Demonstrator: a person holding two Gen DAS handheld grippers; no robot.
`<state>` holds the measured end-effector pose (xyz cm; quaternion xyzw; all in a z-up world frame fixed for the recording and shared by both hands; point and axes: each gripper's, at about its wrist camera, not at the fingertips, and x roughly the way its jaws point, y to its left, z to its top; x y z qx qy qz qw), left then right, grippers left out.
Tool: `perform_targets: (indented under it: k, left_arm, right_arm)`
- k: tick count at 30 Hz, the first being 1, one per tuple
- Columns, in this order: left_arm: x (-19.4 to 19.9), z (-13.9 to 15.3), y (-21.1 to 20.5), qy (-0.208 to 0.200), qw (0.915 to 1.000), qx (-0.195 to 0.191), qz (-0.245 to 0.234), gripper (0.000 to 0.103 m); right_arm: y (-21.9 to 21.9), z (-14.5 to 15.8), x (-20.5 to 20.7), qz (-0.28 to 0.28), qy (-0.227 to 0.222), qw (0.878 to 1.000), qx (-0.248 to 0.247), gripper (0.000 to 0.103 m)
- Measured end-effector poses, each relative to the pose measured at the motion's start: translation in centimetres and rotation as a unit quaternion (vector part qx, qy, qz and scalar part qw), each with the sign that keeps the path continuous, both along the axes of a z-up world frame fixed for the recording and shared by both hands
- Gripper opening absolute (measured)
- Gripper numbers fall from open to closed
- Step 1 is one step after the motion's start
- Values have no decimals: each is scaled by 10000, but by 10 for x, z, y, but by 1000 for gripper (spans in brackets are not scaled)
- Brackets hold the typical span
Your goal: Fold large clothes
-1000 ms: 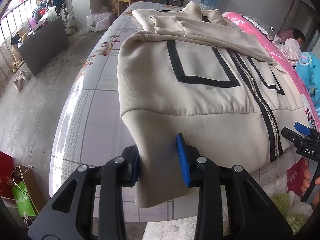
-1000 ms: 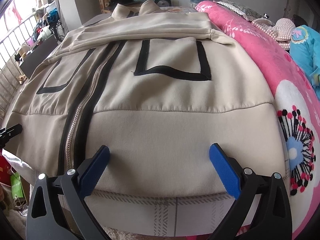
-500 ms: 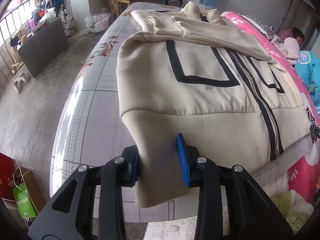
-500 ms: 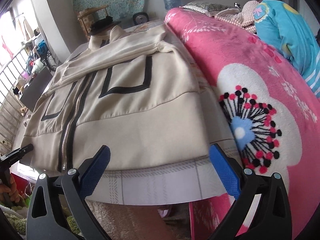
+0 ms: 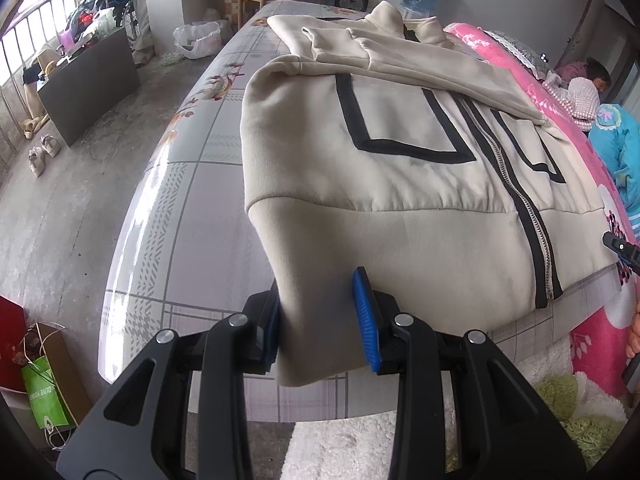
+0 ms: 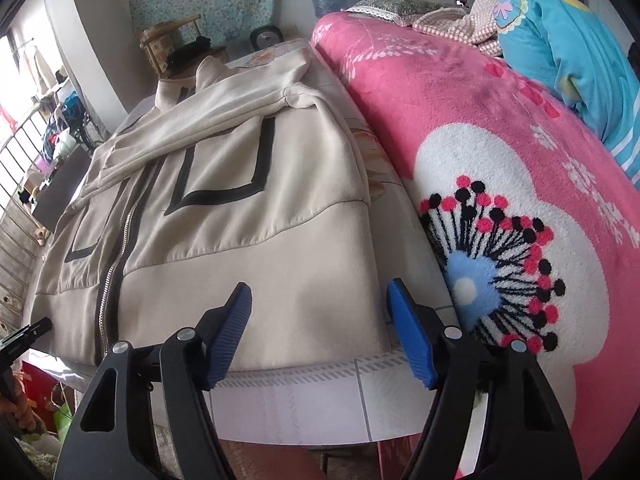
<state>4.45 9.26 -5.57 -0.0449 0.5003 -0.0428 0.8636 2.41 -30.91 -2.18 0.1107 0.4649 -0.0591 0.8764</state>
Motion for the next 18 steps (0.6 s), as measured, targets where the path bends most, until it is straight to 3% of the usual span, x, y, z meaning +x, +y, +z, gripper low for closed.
perform_targets:
  k: [6, 8, 10, 12, 18]
  left_arm:
    - [-5, 0, -2, -105, 9999, 30, 130, 31]
    - [-6, -1, -2, -166, 9998, 29, 143, 25]
    - [-6, 1, -1, -214, 9996, 9, 179, 12]
    - [-7, 5, 3, -245, 9995, -101, 187, 5]
    - [-13, 41, 20, -547, 9960, -684, 153, 4]
  right_arm:
    - [-4, -5, -9, -117, 12, 9999, -30, 46]
    - [-9, -6, -8, -225, 5, 9997, 28, 31]
    - [-14, -5, -8, -270, -7, 9993, 264, 12]
    - [-14, 4, -11, -276, -133, 9988, 373, 10]
    - [1, 48, -29, -10, -686, 9972, 295, 7]
